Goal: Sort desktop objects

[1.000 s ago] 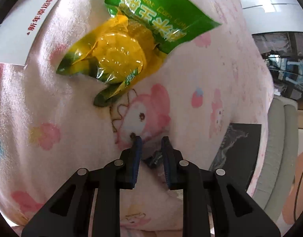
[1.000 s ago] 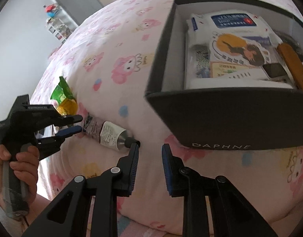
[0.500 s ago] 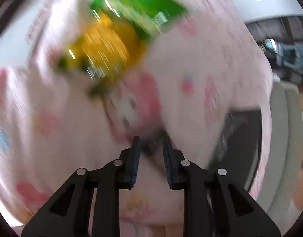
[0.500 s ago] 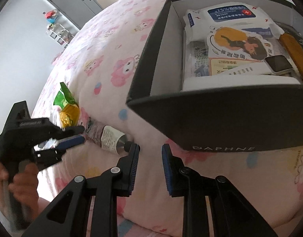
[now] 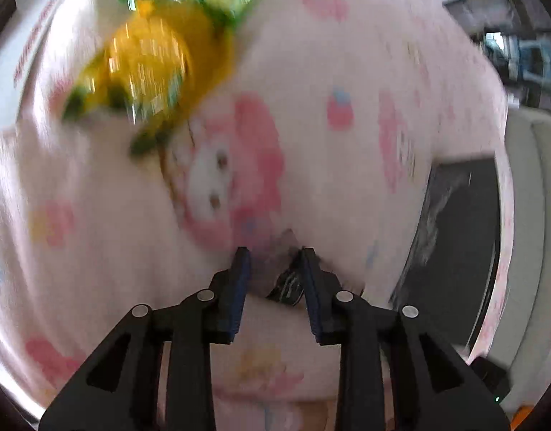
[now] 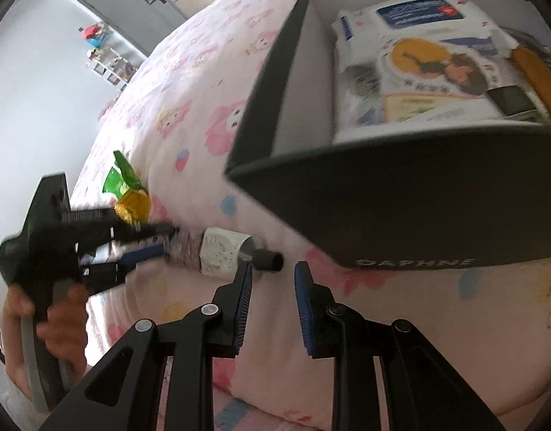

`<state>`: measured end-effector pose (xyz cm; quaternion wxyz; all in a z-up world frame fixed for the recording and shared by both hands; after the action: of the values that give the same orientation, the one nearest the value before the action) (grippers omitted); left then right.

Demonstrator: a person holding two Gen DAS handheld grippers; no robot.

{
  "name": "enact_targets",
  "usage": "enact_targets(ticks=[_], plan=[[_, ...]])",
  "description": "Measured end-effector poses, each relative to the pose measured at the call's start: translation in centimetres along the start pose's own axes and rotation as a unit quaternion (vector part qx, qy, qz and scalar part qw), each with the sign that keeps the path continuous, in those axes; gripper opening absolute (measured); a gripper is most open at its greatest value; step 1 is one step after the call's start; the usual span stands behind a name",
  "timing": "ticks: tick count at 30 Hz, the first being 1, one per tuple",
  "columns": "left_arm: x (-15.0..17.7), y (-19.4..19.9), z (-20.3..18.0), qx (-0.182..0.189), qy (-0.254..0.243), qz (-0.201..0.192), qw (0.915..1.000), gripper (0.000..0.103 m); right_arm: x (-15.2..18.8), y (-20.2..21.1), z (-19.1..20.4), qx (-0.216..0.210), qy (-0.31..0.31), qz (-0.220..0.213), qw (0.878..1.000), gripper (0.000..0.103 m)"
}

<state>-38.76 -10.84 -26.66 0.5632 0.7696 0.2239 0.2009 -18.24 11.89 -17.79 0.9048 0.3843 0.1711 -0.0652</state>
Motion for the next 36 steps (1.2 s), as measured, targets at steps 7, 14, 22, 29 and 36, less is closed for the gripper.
enact_targets(ticks=[7,14,22,29,36], plan=[[1.9,1.5,0.7,0.037,0.033,-0.013,0.9987,0.028,-0.4,-0.8,-0.4,-0.010,-0.018,-0.005,1.000,0.022],[6.7,-0.2,0.2,0.024,0.002,0.008,0.9997,0.039,-0.7,-1.9,-0.6,-0.021,-0.034,-0.009,0.999,0.034],[8.9,0.2,1.4,0.003,-0.013,0.006,0.9999,0.037,-1.3,-3.6,1.0,-0.030,-0.012,-0.016,0.999,0.037],[11.0,0.9,2.9,-0.001,-0.004,0.001,1.0000,0.035,-0.6,-2.6,1.5,-0.059,0.003,-0.002,0.998,0.024],[12.2,2.1,2.3,0.024,0.001,0.003,0.9997,0.035,1.3,-0.2,2.3,-0.036,0.070,0.034,0.996,0.012]])
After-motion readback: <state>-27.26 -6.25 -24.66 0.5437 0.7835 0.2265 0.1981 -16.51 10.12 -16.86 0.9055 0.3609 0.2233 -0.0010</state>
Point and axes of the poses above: each gripper's, at about its wrist camera, not at the fingertips, and y roughly against the way its jaws point, z to its left, x to its underside, the point moved 3 cm from there along -y, roughly the way its jaws point, and after that the axes turned 14 degrees about -x, right-handed, at the moved point
